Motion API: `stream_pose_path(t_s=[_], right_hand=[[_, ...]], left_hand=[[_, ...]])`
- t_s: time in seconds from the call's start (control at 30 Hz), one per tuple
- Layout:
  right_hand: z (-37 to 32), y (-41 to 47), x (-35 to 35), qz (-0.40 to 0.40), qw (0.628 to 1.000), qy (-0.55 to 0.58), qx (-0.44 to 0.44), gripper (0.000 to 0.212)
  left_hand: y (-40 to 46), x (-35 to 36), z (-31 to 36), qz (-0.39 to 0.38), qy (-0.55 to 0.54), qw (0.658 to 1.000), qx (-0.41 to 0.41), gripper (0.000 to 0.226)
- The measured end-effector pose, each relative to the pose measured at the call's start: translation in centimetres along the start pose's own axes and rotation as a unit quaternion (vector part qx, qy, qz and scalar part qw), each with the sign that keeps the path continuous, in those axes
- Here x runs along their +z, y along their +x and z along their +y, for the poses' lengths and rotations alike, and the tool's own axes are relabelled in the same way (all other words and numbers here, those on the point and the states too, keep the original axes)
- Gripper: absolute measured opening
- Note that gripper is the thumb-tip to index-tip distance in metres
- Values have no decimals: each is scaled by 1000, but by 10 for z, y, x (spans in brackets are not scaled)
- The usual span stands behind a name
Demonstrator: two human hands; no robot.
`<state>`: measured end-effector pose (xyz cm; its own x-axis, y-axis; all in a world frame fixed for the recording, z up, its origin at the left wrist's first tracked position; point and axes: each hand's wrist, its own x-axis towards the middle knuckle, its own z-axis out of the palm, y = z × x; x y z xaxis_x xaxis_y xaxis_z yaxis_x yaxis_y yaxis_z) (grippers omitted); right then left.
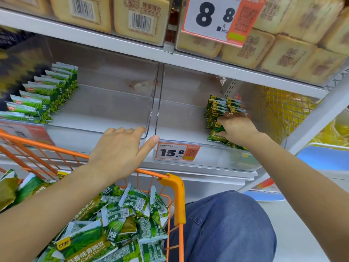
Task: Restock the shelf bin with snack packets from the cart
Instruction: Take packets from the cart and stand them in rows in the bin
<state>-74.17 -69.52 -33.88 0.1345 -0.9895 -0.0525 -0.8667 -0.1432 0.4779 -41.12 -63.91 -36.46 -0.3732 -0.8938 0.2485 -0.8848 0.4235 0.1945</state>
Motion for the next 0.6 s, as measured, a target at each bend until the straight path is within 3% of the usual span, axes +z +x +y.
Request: stream_pose_path(t_s=[0.23, 0.47, 0.6], right_hand=[[-4, 3, 1, 6, 999, -36, 25, 41], [-7, -2, -6, 13, 999, 9, 49, 63], [-45, -20, -42, 110, 989, 78, 59, 52]], left_hand=[[1, 1, 0, -12, -3, 1000, -8, 87], [2, -2, 0, -25, 19, 999, -12, 83], [4, -8, 0, -46, -58, 997, -26, 66]])
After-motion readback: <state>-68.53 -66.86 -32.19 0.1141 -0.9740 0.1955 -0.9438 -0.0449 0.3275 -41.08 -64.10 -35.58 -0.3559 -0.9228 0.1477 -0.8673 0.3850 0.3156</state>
